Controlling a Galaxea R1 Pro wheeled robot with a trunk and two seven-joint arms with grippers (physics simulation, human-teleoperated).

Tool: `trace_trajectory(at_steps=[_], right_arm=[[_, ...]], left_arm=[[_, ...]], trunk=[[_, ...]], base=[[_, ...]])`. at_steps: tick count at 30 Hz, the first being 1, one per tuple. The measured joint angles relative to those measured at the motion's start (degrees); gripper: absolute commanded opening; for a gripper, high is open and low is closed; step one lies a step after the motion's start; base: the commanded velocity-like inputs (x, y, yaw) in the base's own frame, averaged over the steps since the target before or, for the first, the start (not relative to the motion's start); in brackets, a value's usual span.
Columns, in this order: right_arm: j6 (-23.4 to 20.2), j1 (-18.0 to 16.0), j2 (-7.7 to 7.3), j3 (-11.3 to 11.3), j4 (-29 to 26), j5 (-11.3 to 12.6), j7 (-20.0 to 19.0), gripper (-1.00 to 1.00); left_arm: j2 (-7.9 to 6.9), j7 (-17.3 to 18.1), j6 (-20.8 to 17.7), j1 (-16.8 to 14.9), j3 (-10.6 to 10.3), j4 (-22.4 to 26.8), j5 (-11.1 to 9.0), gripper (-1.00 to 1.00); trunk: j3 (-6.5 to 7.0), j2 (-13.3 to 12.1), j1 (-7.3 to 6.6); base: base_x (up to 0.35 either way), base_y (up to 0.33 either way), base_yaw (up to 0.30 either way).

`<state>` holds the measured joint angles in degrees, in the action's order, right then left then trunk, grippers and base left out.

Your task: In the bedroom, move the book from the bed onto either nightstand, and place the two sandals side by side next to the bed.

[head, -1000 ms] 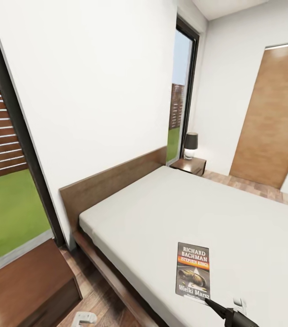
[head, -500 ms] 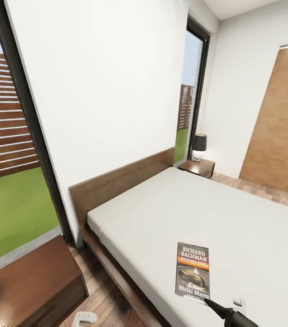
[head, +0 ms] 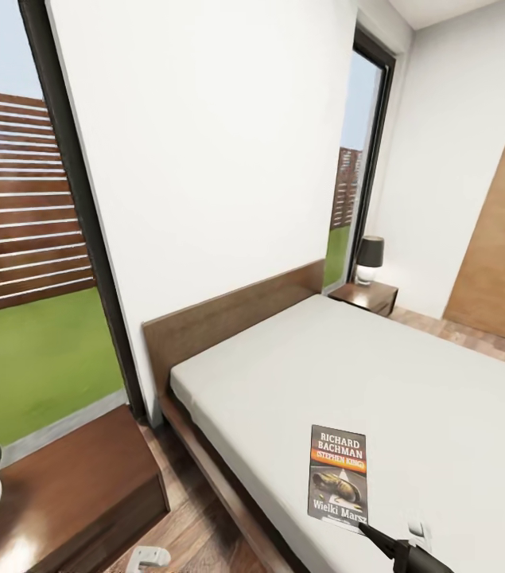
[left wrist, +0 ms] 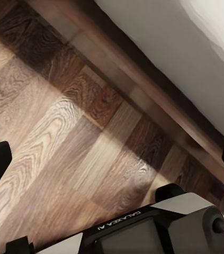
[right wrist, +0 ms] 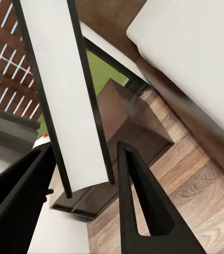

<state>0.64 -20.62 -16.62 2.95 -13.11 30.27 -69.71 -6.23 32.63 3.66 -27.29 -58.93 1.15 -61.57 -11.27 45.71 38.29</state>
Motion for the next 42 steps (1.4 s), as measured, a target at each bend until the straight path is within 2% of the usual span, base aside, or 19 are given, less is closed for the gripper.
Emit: trace_trajectory(at_steps=[42], right_arm=[[0.0,0.0,0.0,0.0,0.1,0.0,0.0,-1.0]], left_arm=[[0.0,0.0,0.0,0.0,0.0,0.0,0.0,1.0]], trunk=[[0.0,0.0,0.0]], base=[[0.0,0.0,0.164]])
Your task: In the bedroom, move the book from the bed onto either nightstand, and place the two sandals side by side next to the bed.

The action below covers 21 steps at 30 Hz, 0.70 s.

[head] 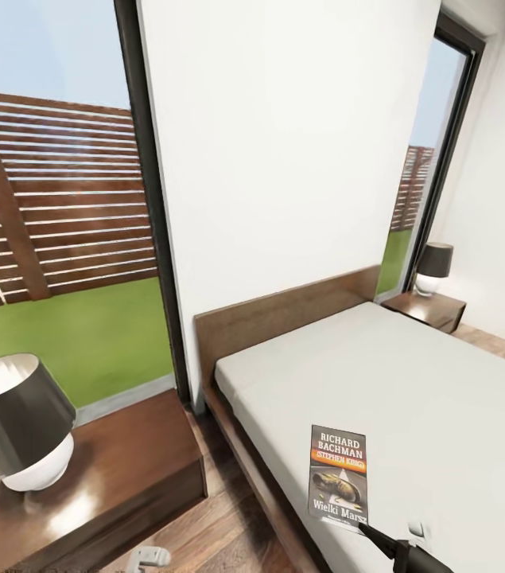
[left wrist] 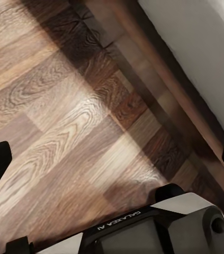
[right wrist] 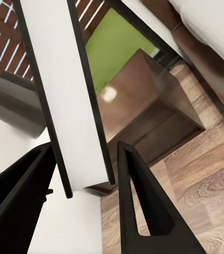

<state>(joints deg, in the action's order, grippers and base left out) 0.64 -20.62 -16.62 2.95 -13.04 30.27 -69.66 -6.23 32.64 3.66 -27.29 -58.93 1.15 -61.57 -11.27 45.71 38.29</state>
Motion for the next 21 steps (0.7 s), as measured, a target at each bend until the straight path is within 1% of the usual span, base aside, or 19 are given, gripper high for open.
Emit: trace_trajectory(at_steps=[21], right_arm=[[0.1,0.0,0.0,0.0,0.0,0.0,0.0,-1.0]], left_arm=[[0.0,0.0,0.0,0.0,0.0,0.0,0.0,1.0]], trunk=[[0.0,0.0,0.0]], base=[[0.0,0.0,0.163]])
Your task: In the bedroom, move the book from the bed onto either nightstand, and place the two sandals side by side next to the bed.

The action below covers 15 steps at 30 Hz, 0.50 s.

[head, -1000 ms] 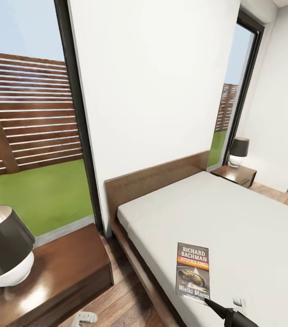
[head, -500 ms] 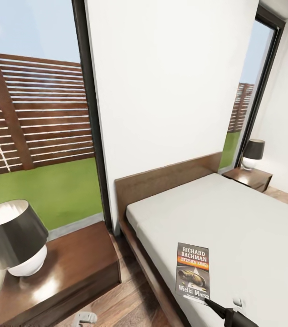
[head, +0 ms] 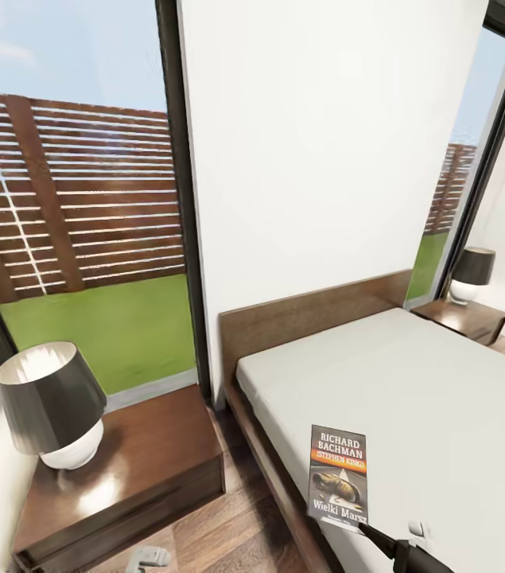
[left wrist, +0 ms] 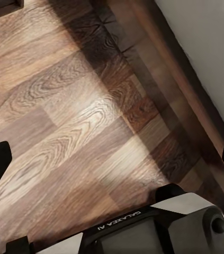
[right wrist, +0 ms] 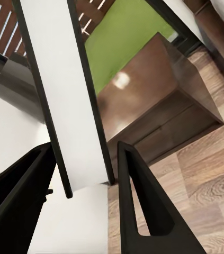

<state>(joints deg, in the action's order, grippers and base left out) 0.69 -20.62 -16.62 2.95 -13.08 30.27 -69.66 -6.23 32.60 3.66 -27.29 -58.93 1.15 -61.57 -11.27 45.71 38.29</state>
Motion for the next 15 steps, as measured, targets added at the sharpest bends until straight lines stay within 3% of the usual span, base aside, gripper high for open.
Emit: trace_trajectory(at_steps=[15], right_arm=[[0.1,0.0,0.0,0.0,0.0,0.0,0.0,-1.0]], left_arm=[[0.0,0.0,0.0,0.0,0.0,0.0,0.0,1.0]], trunk=[[0.0,0.0,0.0]], base=[[0.043,0.0,0.163]])
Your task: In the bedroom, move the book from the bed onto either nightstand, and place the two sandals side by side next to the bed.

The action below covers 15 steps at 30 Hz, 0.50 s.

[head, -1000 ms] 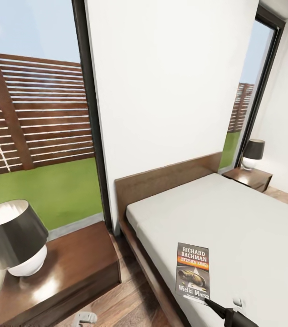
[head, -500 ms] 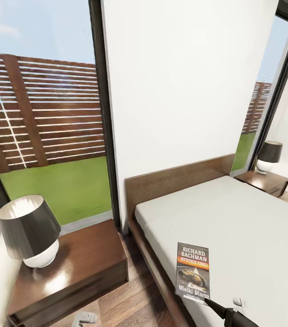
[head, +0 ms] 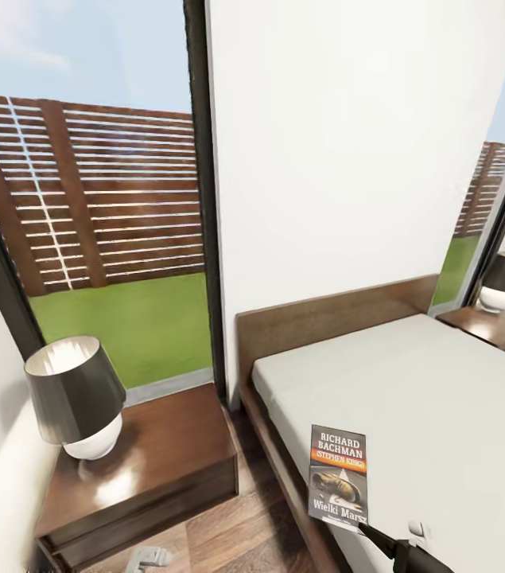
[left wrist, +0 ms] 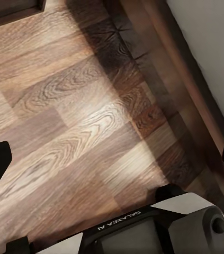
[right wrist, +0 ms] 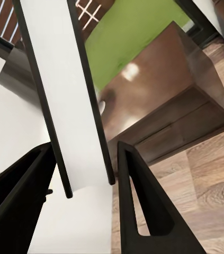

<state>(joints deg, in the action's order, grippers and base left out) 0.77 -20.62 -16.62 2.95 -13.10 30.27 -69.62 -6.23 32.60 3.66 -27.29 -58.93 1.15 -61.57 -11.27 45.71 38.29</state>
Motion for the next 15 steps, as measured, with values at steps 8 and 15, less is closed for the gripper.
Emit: trace_trajectory(at_steps=[8,15], right_arm=[[0.0,0.0,0.0,0.0,0.0,0.0,0.0,-1.0],[0.0,0.0,0.0,0.0,0.0,0.0,0.0,-1.0]], left_arm=[[0.0,0.0,0.0,0.0,0.0,0.0,0.0,1.0],[0.0,0.0,0.0,0.0,0.0,0.0,0.0,1.0]], trunk=[[0.0,0.0,0.0],[0.0,0.0,0.0]], base=[[0.001,0.0,0.161],[0.0,0.0,0.161]])
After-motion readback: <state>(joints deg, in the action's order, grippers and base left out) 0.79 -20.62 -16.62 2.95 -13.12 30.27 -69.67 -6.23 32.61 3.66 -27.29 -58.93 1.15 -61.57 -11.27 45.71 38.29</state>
